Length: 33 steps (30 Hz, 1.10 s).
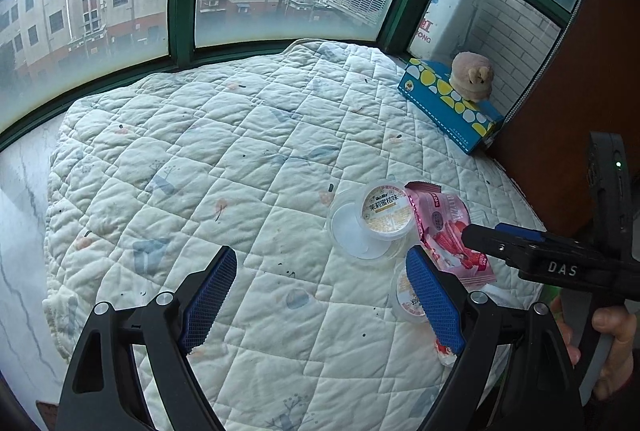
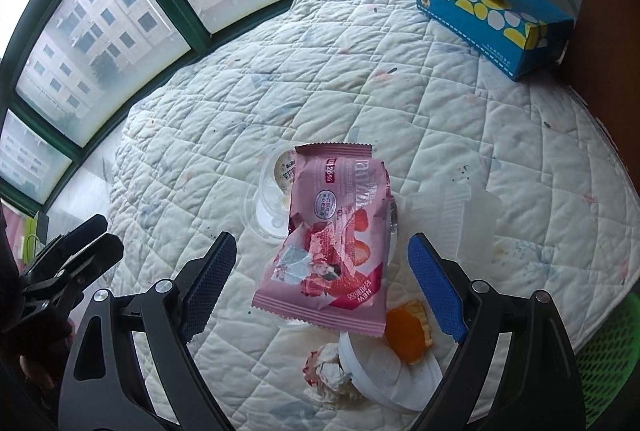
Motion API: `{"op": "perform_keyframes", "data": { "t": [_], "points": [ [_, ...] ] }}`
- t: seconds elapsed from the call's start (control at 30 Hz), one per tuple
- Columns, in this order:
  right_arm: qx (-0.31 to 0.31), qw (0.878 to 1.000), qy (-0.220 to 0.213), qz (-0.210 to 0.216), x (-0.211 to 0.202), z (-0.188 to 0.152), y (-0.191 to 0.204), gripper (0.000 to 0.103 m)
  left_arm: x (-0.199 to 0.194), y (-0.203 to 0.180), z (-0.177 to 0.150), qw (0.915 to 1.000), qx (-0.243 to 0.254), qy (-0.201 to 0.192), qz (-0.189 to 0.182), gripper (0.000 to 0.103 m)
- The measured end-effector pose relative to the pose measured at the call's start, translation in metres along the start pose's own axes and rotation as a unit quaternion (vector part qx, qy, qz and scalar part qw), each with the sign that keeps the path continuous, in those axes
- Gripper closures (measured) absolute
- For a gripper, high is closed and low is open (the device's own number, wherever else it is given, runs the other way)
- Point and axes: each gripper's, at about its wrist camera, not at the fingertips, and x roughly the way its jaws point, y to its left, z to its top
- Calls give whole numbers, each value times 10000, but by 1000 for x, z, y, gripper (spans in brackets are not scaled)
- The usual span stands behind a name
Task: Collect trash
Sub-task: 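Grasp the pink wafer wrapper with the right tool and lift it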
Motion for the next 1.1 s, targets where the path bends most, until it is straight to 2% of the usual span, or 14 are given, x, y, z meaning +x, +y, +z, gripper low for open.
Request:
{"op": "perform_keyframes", "data": {
  "t": [0.4, 0.63, 0.8, 0.97, 1.03, 1.1],
  "points": [
    [-36, 9985, 459, -305, 43, 9, 5, 17, 10, 5, -12, 9999, 0, 171, -24, 19],
    [57, 9987, 444, -262, 41, 6, -1, 47, 11, 0, -17, 9997, 60, 219, -63, 19],
    [257, 9993, 248, -125, 24, 6, -14, 58, 11, -10, -20, 9995, 152, 230, -124, 19],
    [66, 9994, 263, -191, 18, 4, -12, 55, 12, -17, -23, 9994, 138, 270, -172, 19],
    [51, 9995, 284, -163, 19, 4, -8, 36, 12, -17, -24, 9993, 142, 291, -170, 19],
    [-15, 9995, 250, -203, 19, 5, -2, 30, 11, -16, -26, 9993, 155, 292, -155, 19]
  ]
}}
